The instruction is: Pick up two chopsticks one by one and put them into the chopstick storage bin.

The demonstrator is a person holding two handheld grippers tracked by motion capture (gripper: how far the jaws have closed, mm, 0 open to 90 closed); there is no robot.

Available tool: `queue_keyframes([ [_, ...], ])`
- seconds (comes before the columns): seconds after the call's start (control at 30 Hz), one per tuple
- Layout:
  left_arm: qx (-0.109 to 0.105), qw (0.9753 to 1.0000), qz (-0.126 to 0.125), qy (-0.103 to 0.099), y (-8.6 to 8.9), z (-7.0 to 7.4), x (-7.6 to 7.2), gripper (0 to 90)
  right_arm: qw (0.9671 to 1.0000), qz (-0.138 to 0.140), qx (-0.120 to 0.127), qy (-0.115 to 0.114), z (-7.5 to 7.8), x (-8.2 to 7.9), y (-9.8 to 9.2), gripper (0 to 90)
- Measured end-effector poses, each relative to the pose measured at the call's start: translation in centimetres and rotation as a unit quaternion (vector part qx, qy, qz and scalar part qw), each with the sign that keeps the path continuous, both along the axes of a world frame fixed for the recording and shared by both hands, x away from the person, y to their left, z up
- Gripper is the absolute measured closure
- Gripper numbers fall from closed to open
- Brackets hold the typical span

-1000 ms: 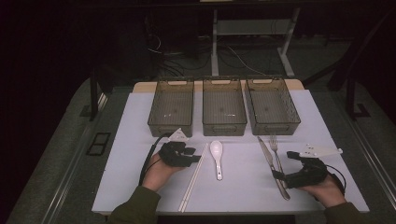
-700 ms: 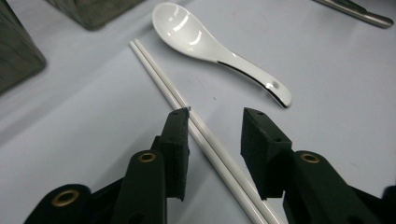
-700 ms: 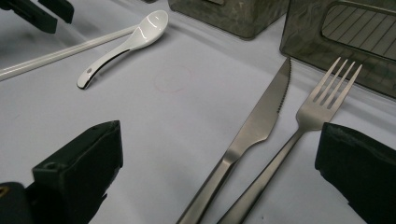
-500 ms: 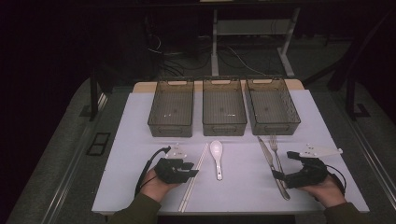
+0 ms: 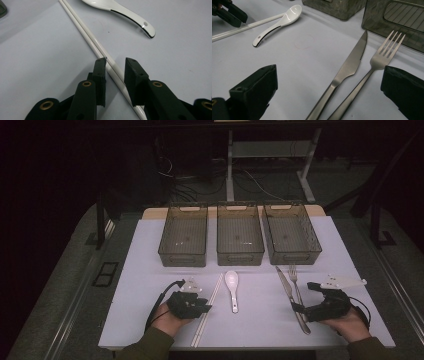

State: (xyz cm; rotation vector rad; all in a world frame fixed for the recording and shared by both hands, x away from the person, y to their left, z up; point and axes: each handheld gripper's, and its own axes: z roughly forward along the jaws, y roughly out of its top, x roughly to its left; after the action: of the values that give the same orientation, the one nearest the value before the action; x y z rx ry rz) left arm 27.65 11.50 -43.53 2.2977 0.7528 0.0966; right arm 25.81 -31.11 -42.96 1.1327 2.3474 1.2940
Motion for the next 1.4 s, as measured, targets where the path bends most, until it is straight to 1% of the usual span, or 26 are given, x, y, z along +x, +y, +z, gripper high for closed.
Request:
queue_keyframes([
  [0.07,0.006,1.0000,0.000,0.000,-0.1,-0.1,0.0,70.2,1.0000,0.000,0.000,0.000,0.0,0.0,0.0,0.8],
  [0.13,0.008,1.0000,-0.001,-0.001,-0.2,-0.1,0.0,70.9,1.0000,0.000,0.000,0.000,0.0,0.0,0.0,0.8],
  [0.23,0.024,0.9997,-0.002,-0.004,-0.3,-0.2,-0.1,72.1,1.0000,0.000,0.000,0.000,0.0,0.0,0.0,0.8],
  [0.27,0.022,0.9997,-0.003,-0.001,-0.4,-0.2,-0.1,72.5,1.0000,-0.001,0.000,0.000,0.0,0.0,0.0,0.8],
  [0.3,0.025,0.9997,-0.004,-0.001,-0.5,-0.3,-0.1,72.8,1.0000,-0.001,0.000,0.001,0.0,0.0,0.0,0.8],
  [0.43,0.040,0.9991,-0.007,-0.014,-0.8,-0.2,-0.2,73.8,1.0000,0.000,-0.001,0.001,0.0,0.0,0.0,0.8],
  [0.47,0.044,0.9989,-0.006,-0.013,-0.8,-0.1,-0.2,74.4,1.0000,0.000,-0.002,0.001,0.0,0.0,0.0,0.8],
  [0.53,0.043,0.9990,-0.006,-0.013,-0.8,-0.2,-0.2,74.9,1.0000,0.001,-0.003,0.001,0.0,0.0,0.1,0.8],
  [0.6,0.042,0.9991,-0.003,-0.009,-0.7,-0.1,-0.1,75.7,1.0000,0.001,-0.003,0.002,0.0,0.0,0.1,0.8],
  [0.67,0.049,0.9987,0.002,-0.018,-0.6,-0.1,0.0,76.8,1.0000,0.000,-0.003,0.002,0.0,0.0,0.1,0.8],
  [0.73,0.050,0.9986,0.002,-0.017,-0.6,-0.1,0.1,77.0,1.0000,0.000,-0.003,0.002,0.0,0.0,0.1,0.8],
  [0.83,0.059,0.9981,0.004,-0.020,-0.5,0.0,0.2,77.6,1.0000,0.000,-0.002,0.002,0.0,0.0,0.1,0.8],
  [0.9,0.057,0.9982,0.010,-0.019,-0.4,0.0,0.3,77.9,1.0000,0.001,-0.003,0.002,0.0,0.0,0.1,0.8],
  [1.0,0.067,0.9971,0.020,-0.031,-0.1,0.1,0.5,79.6,1.0000,0.001,-0.002,0.002,0.0,0.0,0.1,0.8],
  [1.03,0.071,0.9968,0.022,-0.031,0.1,0.1,0.7,80.5,1.0000,0.001,-0.002,0.002,0.0,0.0,0.1,0.8],
  [1.13,0.059,0.9975,0.032,-0.022,0.7,0.0,1.1,81.1,1.0000,0.001,-0.003,0.002,0.0,0.0,0.1,0.8],
  [1.23,0.063,0.9970,0.040,-0.023,0.9,0.0,1.2,81.4,1.0000,0.001,-0.003,0.003,0.0,0.0,0.1,0.8],
  [1.27,0.058,0.9971,0.046,-0.017,0.9,0.0,1.2,81.4,1.0000,0.001,-0.003,0.003,0.0,0.0,0.1,0.8],
  [1.3,0.054,0.9973,0.048,-0.015,1.1,0.0,1.3,81.5,1.0000,0.000,-0.002,0.003,0.0,0.0,0.1,0.8],
  [1.33,0.054,0.9973,0.048,-0.015,1.1,0.0,1.3,81.7,1.0000,0.000,-0.002,0.003,0.0,0.0,0.1,0.8],
  [1.37,0.045,0.9975,0.055,-0.008,1.3,-0.1,1.5,81.8,1.0000,0.000,-0.002,0.003,0.0,0.0,0.1,0.8],
  [1.4,0.043,0.9973,0.059,-0.007,1.3,-0.1,1.5,82.2,1.0000,0.000,-0.002,0.004,0.0,0.0,0.1,0.8],
])
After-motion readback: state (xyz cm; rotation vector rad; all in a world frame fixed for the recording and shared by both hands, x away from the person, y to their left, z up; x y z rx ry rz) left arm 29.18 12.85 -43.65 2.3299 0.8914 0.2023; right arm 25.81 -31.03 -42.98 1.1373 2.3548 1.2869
